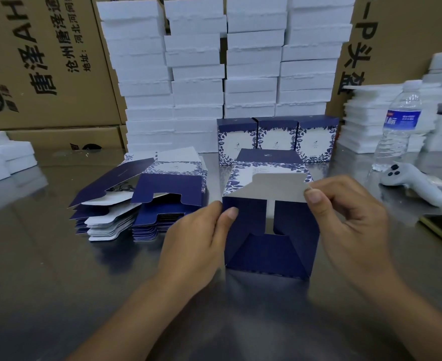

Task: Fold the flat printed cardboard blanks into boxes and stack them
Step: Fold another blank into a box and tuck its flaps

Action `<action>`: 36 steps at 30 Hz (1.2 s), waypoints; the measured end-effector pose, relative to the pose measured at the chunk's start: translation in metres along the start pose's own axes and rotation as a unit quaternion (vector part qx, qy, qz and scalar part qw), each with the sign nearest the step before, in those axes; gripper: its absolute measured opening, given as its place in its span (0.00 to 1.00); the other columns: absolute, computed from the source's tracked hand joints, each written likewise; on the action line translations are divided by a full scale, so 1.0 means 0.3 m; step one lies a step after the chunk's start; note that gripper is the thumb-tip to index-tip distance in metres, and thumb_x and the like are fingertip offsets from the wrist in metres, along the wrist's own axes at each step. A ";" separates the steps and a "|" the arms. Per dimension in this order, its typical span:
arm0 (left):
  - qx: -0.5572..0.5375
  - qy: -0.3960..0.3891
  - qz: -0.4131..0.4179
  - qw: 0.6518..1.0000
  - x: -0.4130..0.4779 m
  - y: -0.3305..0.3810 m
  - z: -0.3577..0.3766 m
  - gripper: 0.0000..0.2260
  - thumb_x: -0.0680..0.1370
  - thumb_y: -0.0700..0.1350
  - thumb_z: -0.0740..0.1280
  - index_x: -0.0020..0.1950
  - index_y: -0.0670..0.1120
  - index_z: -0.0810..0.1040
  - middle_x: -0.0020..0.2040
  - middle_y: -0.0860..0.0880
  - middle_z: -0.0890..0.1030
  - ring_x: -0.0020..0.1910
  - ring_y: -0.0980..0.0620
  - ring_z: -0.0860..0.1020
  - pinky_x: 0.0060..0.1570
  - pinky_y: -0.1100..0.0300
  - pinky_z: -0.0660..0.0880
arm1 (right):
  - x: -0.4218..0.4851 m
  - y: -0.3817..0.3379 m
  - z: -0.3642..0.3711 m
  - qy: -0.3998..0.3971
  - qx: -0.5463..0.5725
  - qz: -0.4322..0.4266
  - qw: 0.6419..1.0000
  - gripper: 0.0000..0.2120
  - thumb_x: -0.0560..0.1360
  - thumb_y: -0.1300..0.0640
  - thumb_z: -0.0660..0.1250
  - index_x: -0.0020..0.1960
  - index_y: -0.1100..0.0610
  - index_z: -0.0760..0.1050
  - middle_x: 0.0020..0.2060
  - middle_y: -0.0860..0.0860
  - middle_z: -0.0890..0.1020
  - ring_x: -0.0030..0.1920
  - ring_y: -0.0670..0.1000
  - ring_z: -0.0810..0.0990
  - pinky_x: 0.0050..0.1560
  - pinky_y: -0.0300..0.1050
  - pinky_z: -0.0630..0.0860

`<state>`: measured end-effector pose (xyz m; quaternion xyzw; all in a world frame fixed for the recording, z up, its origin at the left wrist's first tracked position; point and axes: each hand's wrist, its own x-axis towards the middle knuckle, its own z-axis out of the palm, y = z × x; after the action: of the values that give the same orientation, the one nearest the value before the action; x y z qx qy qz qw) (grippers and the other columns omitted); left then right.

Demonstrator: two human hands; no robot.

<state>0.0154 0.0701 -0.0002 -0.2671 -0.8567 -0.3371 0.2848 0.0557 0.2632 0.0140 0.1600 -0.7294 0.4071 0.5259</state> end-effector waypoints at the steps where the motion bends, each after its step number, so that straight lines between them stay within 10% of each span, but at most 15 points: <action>1: 0.007 0.000 0.001 1.000 0.000 0.004 -0.005 0.18 0.75 0.63 0.46 0.31 0.53 0.56 0.24 0.53 0.62 0.25 0.54 0.63 0.27 0.61 0.54 | 0.000 -0.002 -0.002 -0.005 -0.006 -0.005 1.000 0.09 0.76 0.42 0.60 0.39 0.43 0.71 0.36 0.45 0.77 0.39 0.41 0.75 0.42 0.33 0.69; 36: 0.001 -0.078 -0.042 0.996 0.004 -0.019 0.011 0.19 0.76 0.60 0.58 0.32 0.49 0.62 0.24 0.52 0.65 0.26 0.53 0.65 0.27 0.58 0.57 | 0.005 -0.017 -0.004 -0.041 -0.040 0.017 0.998 0.08 0.76 0.48 0.60 0.39 0.47 0.72 0.37 0.48 0.76 0.40 0.44 0.74 0.43 0.32 0.68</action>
<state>0.0098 0.0692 -0.0037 -0.2560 -0.8870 -0.3262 0.2033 0.0593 0.2611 0.0176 0.1428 -0.7686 0.3793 0.4950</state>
